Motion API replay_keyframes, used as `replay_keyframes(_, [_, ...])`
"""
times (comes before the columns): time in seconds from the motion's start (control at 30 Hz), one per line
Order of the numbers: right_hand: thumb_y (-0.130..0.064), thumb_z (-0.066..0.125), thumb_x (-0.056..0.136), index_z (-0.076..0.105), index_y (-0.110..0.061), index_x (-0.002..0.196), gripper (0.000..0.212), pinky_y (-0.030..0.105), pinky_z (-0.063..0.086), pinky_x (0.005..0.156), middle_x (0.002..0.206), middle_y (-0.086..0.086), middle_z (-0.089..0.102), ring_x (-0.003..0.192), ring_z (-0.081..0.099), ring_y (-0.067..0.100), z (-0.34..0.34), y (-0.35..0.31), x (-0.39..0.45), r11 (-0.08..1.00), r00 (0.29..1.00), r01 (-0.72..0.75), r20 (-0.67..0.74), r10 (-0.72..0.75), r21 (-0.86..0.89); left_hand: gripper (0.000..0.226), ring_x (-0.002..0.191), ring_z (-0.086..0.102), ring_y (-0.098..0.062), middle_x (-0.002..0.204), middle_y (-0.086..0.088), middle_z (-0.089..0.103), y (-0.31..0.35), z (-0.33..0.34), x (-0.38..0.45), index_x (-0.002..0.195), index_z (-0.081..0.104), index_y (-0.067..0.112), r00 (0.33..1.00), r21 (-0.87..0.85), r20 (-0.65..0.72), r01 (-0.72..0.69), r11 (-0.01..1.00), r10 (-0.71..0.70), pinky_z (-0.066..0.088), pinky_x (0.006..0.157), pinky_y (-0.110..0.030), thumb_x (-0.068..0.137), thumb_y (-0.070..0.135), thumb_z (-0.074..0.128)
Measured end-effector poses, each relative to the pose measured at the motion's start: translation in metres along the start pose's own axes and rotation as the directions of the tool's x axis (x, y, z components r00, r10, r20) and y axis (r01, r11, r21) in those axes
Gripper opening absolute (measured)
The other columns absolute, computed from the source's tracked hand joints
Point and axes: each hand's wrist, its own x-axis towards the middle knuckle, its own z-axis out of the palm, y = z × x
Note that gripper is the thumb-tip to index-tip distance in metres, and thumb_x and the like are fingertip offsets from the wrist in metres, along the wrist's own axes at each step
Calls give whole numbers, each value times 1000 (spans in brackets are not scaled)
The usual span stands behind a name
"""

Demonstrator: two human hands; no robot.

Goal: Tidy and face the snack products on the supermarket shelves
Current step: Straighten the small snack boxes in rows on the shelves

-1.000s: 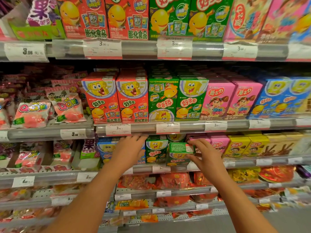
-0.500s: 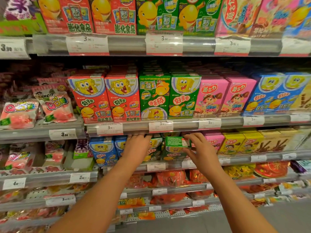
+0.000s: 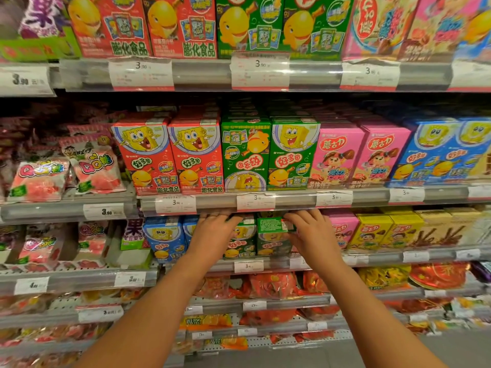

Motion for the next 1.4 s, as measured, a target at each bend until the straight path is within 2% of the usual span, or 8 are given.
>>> replay_keyframes(0.2, [-25, 80, 83, 71, -21, 119, 37, 45, 50, 78, 106, 1, 75, 97, 64, 33, 9, 0, 6, 996, 999, -31, 26, 33, -81, 51, 93, 70, -33, 107, -6, 73, 6, 10, -6, 124, 69, 21, 999, -15, -30, 26, 1000, -26, 53, 88, -49, 75, 20, 85])
replay_keyframes(0.4, [-23, 68, 88, 55, -17, 140, 53, 48, 45, 105, 133, 6, 61, 122, 55, 32, 6, -5, -5, 1000, 995, 13, 96, -12, -15, 53, 100, 64, -28, 112, -4, 69, 14, 9, -17, 128, 65, 17, 989, -74, -147, -13, 997, 2, 53, 90, -45, 79, 26, 81])
replay_keyframes(0.53, [-3, 72, 81, 66, -5, 126, 45, 50, 56, 89, 128, 16, 64, 113, 62, 37, 1, -7, -20, 988, 984, 98, -157, -79, 116, 43, 114, 59, -26, 126, -3, 64, 13, 14, -38, 126, 65, 16, 971, -184, -238, -27, 982, -18, 49, 100, -47, 85, 21, 76])
replay_keyframes(0.67, [-4, 64, 83, 61, -5, 134, 51, 50, 46, 103, 143, 19, 53, 128, 52, 38, -5, -12, -21, 987, 954, 139, -278, -111, 84, 29, 108, 59, -21, 117, 1, 65, 13, 32, -83, 117, 69, 16, 964, -272, -262, -32, 962, -42, 49, 95, -38, 93, 24, 55])
replay_keyframes(0.87, [-7, 64, 84, 53, -9, 144, 61, 59, 36, 111, 157, 20, 39, 146, 35, 40, -5, -25, -24, 996, 977, 93, -192, -93, -13, 23, 104, 63, -20, 115, 6, 65, 8, 79, -151, 113, 71, 23, 950, -461, 108, 309, 832, -293, 55, 85, -39, 90, 20, 71])
replay_keyframes(1.1, [-8, 64, 86, 40, -13, 153, 72, 59, 31, 115, 166, 20, 18, 155, 13, 38, -3, -37, -30, 999, 998, 32, -57, -32, -2, 58, 120, 61, -25, 141, -4, 59, -15, 129, -173, 147, 48, 27, 662, -460, 572, 748, 478, -485, 50, 94, -33, 93, 32, 69])
replay_keyframes(1.23, [-7, 67, 86, 32, -14, 157, 80, 55, 29, 118, 168, 17, 13, 156, 9, 35, -6, -40, -31, 1000, 1000, 14, -28, -15, -25, 63, 124, 57, -36, 140, -12, 58, -35, 155, -163, 145, 45, 17, 549, -425, 639, 836, 348, -539, 49, 100, -46, 91, 35, 72])
replay_keyframes(1.4, [-8, 69, 86, 26, -13, 160, 85, 53, 30, 120, 168, 15, 12, 156, 9, 32, -12, -47, -29, 999, 1000, -27, 12, 28, -25, 78, 126, 53, -40, 139, -16, 57, -55, 189, -149, 144, 44, 12, 541, -449, 649, 840, 304, -535, 46, 104, -52, 82, 41, 80])
